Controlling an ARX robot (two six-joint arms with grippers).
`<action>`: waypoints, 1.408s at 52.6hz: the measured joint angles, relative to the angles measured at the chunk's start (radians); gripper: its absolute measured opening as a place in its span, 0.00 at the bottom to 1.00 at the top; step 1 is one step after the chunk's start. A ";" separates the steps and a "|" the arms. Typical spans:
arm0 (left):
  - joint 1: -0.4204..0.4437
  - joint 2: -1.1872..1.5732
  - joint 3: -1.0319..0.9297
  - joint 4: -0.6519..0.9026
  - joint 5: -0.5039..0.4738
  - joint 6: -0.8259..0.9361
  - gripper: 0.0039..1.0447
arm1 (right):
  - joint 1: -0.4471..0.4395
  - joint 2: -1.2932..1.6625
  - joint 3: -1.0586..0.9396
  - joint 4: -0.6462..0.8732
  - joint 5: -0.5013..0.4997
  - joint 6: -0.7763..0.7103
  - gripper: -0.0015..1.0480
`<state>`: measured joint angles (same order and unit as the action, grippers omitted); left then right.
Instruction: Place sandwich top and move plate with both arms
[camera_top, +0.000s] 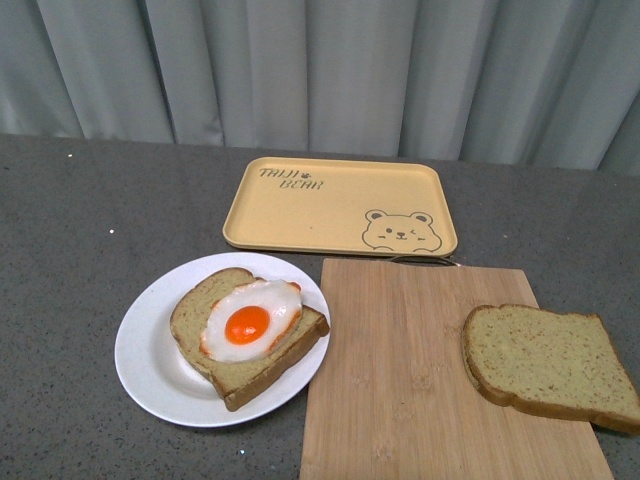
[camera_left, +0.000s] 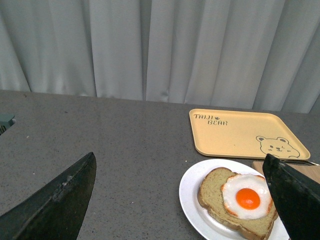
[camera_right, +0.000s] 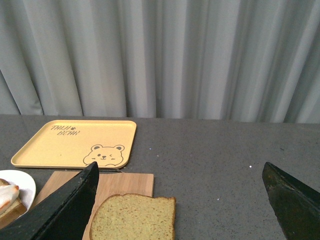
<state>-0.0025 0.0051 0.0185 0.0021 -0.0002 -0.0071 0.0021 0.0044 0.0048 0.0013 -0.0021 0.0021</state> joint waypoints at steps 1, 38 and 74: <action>0.000 0.000 0.000 0.000 0.000 0.000 0.94 | 0.000 0.000 0.000 0.000 0.000 0.000 0.91; 0.000 0.000 0.000 0.000 0.000 0.000 0.94 | 0.000 0.000 0.000 0.000 0.000 0.000 0.91; 0.000 -0.001 0.000 0.000 0.000 0.000 0.94 | 0.081 0.262 0.024 0.065 0.391 -0.206 0.91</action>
<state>-0.0025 0.0044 0.0185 0.0017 -0.0006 -0.0071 0.0830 0.2665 0.0288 0.0662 0.3885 -0.2035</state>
